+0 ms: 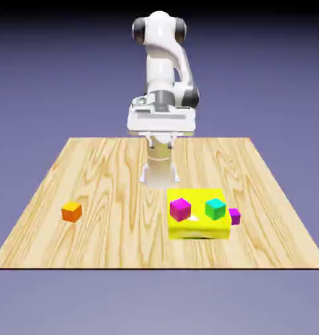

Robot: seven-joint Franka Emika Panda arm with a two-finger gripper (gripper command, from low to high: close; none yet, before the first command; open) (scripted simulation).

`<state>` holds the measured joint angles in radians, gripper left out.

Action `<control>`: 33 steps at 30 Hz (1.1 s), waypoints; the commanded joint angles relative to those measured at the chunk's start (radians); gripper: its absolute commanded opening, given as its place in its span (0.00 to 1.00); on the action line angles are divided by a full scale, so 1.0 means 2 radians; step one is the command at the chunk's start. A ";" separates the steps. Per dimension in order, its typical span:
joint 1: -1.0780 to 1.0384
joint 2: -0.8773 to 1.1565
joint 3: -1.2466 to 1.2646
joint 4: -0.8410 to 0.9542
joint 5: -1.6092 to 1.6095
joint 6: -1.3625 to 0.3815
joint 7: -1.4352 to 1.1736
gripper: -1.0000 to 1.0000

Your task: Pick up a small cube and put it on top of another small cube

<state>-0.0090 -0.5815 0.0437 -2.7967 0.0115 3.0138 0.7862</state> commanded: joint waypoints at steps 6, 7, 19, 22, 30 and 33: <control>-0.052 -0.029 0.109 0.033 0.029 -0.058 0.112 0.50; -0.061 -0.033 0.127 0.039 0.033 -0.067 0.131 0.50; -0.165 -0.090 0.344 0.105 0.091 -0.182 0.356 0.50; -0.192 -0.105 0.399 0.121 0.105 -0.211 0.412 0.50; -0.261 -0.143 0.544 0.166 0.143 -0.288 0.561 0.50; -0.287 -0.157 0.598 0.182 0.157 -0.317 0.618 0.50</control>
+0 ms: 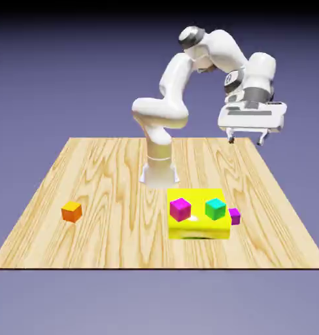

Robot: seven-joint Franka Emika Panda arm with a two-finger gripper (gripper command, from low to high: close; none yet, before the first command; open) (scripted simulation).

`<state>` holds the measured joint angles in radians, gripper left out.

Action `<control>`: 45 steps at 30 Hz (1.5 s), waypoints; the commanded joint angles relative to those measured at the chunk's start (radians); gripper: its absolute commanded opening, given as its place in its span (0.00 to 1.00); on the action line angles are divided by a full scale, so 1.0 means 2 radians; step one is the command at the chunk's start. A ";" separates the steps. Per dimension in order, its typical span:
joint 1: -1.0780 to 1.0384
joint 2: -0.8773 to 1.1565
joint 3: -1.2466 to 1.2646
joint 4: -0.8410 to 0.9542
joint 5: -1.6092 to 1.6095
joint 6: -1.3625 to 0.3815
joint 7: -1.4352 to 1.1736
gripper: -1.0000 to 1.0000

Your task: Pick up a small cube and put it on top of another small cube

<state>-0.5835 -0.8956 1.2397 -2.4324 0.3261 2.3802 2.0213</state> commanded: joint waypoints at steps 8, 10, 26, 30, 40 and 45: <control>-0.070 -0.038 0.145 0.044 0.038 -0.077 0.150 0.50; -0.087 -0.048 0.181 0.055 0.048 -0.096 0.187 0.50; -0.211 -0.125 0.425 0.089 0.139 -0.125 0.365 0.50; -0.189 -0.107 0.389 0.103 0.113 -0.167 0.373 0.00; -0.170 0.051 0.228 0.032 -0.094 -0.158 0.401 0.00; -0.166 0.136 0.150 -0.014 -0.203 -0.138 0.414 0.00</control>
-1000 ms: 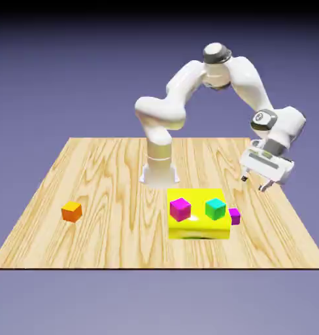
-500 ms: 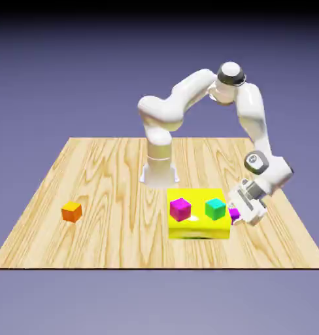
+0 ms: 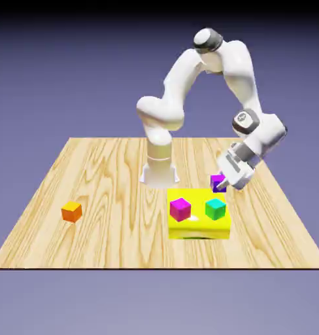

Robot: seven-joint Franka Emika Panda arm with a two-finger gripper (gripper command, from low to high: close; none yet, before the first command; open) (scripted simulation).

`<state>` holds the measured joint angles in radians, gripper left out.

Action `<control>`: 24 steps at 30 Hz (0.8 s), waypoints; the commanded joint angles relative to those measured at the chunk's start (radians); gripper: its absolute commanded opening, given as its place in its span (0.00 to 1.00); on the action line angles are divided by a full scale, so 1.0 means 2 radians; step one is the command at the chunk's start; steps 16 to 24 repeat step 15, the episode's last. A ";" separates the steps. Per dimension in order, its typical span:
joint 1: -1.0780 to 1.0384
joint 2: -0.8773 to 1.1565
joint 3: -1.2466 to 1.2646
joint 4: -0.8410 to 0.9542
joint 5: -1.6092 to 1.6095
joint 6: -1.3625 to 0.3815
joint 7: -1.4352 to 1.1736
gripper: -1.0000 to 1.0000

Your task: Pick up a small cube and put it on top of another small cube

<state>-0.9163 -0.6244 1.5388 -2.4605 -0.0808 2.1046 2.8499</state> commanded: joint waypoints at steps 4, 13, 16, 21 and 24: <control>0.002 0.056 -0.053 -0.031 -0.072 0.013 0.008 0.00; -0.118 0.047 0.049 -0.067 -0.076 0.110 0.022 1.00; -0.100 0.049 0.034 -0.062 -0.076 0.095 0.020 1.00; -0.100 0.049 0.034 -0.062 -0.076 0.095 0.020 1.00; -0.100 0.049 0.034 -0.062 -0.076 0.095 0.020 1.00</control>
